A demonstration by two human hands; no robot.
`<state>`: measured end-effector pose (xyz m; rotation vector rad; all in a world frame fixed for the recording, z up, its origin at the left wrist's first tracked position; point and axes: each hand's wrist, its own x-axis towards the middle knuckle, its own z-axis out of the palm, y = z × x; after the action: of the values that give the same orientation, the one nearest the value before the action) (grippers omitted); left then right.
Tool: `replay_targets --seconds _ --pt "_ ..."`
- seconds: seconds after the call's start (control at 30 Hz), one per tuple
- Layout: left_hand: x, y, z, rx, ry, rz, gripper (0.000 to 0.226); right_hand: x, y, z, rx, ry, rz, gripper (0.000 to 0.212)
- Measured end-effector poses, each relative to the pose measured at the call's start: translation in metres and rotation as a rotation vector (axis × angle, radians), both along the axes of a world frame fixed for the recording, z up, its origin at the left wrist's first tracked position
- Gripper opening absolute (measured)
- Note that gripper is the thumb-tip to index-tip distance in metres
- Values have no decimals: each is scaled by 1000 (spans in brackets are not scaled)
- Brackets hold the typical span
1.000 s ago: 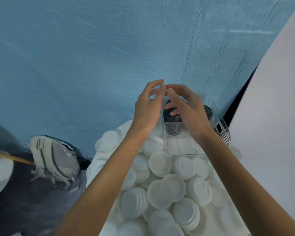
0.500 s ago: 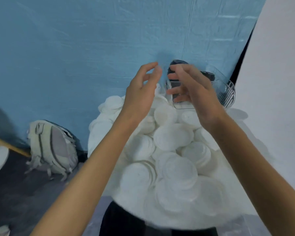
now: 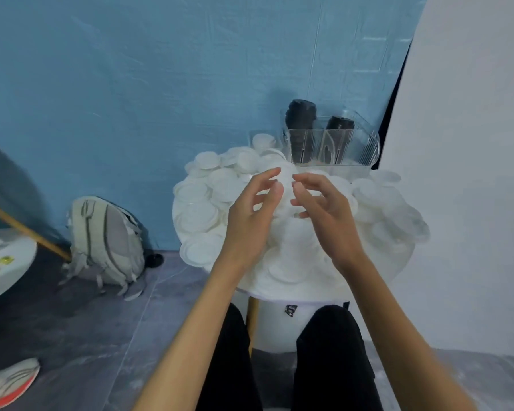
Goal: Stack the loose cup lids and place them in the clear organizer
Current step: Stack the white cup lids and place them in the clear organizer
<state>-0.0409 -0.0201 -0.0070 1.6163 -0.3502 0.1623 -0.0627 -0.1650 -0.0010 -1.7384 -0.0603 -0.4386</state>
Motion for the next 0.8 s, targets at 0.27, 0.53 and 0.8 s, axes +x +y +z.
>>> replay_targets --seconds 0.27,0.53,0.8 --pt "-23 6 -46 81 -68 29 32 -28 -12 -54 -352 -131 -165 25" --pt "-16 -6 -75 288 -210 40 34 -20 -23 -80 -583 -147 -235 43" --pt "-15 -12 -86 325 -188 21 35 -11 -28 -82 -572 -113 -179 43"
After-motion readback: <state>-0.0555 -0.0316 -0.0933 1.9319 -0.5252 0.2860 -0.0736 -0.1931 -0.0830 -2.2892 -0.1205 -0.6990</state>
